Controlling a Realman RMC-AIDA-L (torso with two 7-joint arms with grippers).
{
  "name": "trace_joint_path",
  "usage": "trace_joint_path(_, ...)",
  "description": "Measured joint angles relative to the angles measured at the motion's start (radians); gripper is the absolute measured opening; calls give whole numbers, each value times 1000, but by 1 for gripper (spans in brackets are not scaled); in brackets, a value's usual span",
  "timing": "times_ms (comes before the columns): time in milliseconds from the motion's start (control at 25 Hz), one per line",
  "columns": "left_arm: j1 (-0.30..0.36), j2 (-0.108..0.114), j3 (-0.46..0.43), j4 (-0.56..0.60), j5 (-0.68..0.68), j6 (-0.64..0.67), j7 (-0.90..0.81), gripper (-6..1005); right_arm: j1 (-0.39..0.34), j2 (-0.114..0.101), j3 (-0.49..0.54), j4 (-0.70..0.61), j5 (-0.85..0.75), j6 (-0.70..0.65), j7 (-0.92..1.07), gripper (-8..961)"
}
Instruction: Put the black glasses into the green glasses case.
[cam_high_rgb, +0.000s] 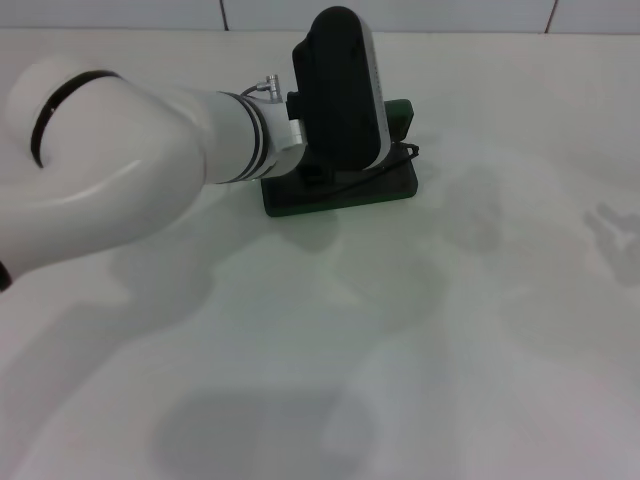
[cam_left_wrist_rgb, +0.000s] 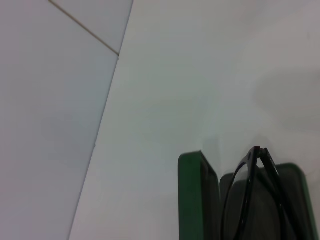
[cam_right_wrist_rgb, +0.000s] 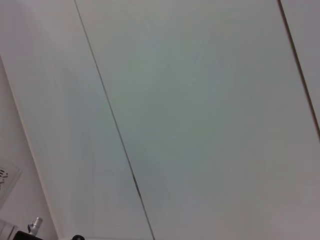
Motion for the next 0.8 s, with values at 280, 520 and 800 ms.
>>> trace_joint_path(280, 1, 0, -1, -49, 0, -66, 1, 40, 2, -1, 0, 0, 1, 0, 0, 199)
trace_joint_path(520, -9, -1, 0, -83, 0, -77, 20, 40, 3, -1, 0, 0, 2, 2, 0, 199)
trace_joint_path(800, -16, -3, 11, -94, -1, -61, 22, 40, 11, -1, 0, 0, -3, 1, 4, 200)
